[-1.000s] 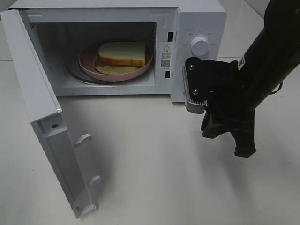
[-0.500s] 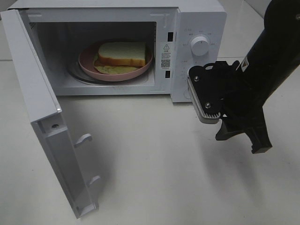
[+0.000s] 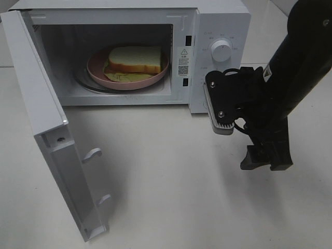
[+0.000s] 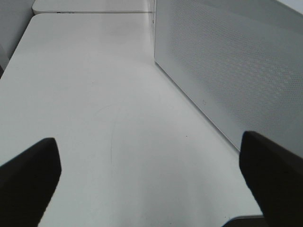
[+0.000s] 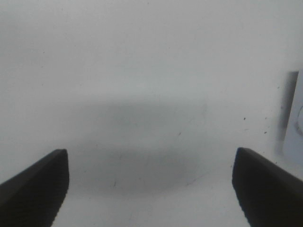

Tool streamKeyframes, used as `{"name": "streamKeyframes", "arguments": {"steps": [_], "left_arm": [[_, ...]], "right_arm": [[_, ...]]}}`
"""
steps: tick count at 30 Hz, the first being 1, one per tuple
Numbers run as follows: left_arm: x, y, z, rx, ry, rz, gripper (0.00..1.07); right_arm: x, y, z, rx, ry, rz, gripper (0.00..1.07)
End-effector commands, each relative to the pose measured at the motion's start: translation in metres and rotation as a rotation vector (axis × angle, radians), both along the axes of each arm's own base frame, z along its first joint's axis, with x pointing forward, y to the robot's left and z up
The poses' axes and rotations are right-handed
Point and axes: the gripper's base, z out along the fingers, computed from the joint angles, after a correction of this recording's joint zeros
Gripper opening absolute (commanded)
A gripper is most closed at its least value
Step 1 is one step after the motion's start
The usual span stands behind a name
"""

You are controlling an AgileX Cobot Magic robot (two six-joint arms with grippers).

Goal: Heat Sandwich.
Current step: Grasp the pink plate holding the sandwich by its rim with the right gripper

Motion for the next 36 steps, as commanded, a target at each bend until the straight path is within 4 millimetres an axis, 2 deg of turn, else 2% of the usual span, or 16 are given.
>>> {"name": "streamKeyframes", "arguments": {"steps": [1, 8, 13, 18, 24, 31, 36], "left_arm": [[-0.002, 0.0, -0.001, -0.006, -0.015, -0.005, 0.98], [-0.002, 0.0, -0.001, -0.006, -0.015, -0.005, 0.98], [-0.002, 0.0, -0.001, -0.006, -0.015, -0.005, 0.98], [-0.002, 0.0, -0.001, -0.006, -0.015, -0.005, 0.98], [-0.002, 0.0, -0.001, -0.006, -0.015, -0.005, 0.98], [-0.002, 0.0, -0.001, -0.006, -0.015, -0.005, 0.98], [-0.002, 0.0, -0.001, -0.006, -0.015, -0.005, 0.98]], "right_arm": [[0.0, 0.01, 0.004, 0.015, -0.038, 0.035, 0.88], [0.011, 0.03, 0.008, 0.007, -0.07, 0.102, 0.87], [0.03, 0.062, 0.015, 0.02, -0.118, 0.156, 0.85], [0.037, 0.074, 0.017, 0.025, -0.126, 0.17, 0.85], [0.057, 0.091, 0.018, 0.048, -0.155, 0.173, 0.83], [0.076, 0.115, 0.013, 0.071, -0.191, 0.193, 0.81], [0.085, 0.122, 0.009, 0.074, -0.197, 0.193, 0.8]]}}
